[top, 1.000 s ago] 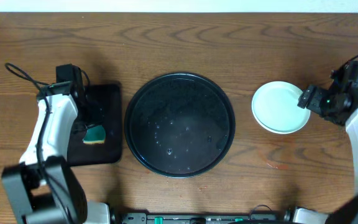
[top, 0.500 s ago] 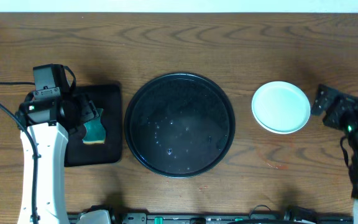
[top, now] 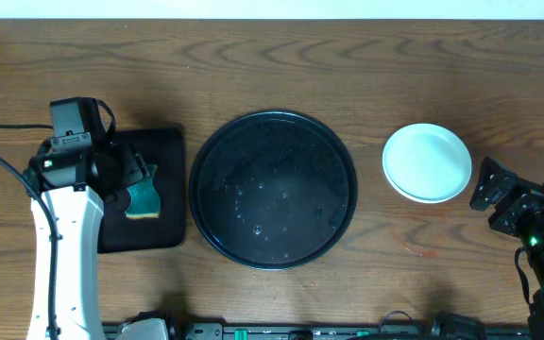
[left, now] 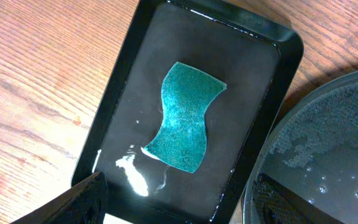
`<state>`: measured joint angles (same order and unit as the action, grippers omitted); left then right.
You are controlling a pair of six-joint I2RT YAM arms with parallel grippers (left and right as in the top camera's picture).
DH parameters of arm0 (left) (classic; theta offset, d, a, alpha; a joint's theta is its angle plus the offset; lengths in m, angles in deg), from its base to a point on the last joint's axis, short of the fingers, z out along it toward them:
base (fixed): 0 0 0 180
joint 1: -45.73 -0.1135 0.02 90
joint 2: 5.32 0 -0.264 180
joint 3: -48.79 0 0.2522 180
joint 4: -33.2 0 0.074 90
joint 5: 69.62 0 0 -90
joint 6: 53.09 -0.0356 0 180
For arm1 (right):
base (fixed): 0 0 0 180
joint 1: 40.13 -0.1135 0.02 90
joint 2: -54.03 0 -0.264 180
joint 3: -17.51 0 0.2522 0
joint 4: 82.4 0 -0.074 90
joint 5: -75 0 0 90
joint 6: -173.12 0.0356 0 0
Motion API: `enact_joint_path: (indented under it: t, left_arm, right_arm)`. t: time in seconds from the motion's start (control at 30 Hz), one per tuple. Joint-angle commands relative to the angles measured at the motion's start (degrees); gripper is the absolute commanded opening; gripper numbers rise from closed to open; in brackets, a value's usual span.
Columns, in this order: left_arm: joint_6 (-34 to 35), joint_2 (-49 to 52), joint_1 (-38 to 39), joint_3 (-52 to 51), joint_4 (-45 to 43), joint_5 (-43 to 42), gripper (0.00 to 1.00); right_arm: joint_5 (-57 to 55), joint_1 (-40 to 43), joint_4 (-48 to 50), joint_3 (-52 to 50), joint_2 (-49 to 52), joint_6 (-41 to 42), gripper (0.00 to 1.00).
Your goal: Clean dirty plates on tray and stack at the side
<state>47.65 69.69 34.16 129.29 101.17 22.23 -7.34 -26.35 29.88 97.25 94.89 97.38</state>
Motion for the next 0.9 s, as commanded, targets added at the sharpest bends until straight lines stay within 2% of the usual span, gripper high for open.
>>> enact_joint_path:
  t: [0.0, 0.1, 0.23, 0.4, 0.5, 0.67, 0.83, 0.87]
  left_arm:
    - [0.9, -0.1, -0.3, 0.8, 0.4, 0.1, 0.75]
    - [0.9, -0.1, -0.2, 0.8, 0.4, 0.1, 0.75]
    - [0.9, -0.1, -0.3, 0.8, 0.4, 0.1, 0.75]
    - [0.9, -0.1, -0.2, 0.8, 0.4, 0.1, 0.75]
    - [0.9, -0.1, -0.2, 0.8, 0.3, 0.1, 0.75]
    - [0.9, -0.1, -0.3, 0.8, 0.4, 0.1, 0.75]
    - [0.9, -0.1, -0.3, 0.8, 0.3, 0.1, 0.75]
    - [0.9, -0.1, -0.2, 0.8, 0.4, 0.1, 0.75]
  right_arm:
    - [-0.3, -0.4, 0.6, 0.7, 0.5, -0.7, 0.99]
    - [2.2, -0.4, 4.1, -0.9, 0.7, -3.3, 0.99]
    - [7.0, -1.0, 17.5, -9.1, -2.0, -7.6, 0.99]
    - [7.1, -5.1, 39.7, -28.3, -10.2, -8.2, 0.99]
    - [4.6, -7.6, 52.5, -43.4, -18.3, -8.1, 0.99]
    - [0.8, -9.7, 57.9, -57.4, -28.9, -8.1, 0.99]
    - [0.7, -10.6, 58.1, -65.6, -38.0, -8.1, 0.99]
    - [0.2, -10.9, 55.7, -65.7, -39.5, -8.1, 0.99]
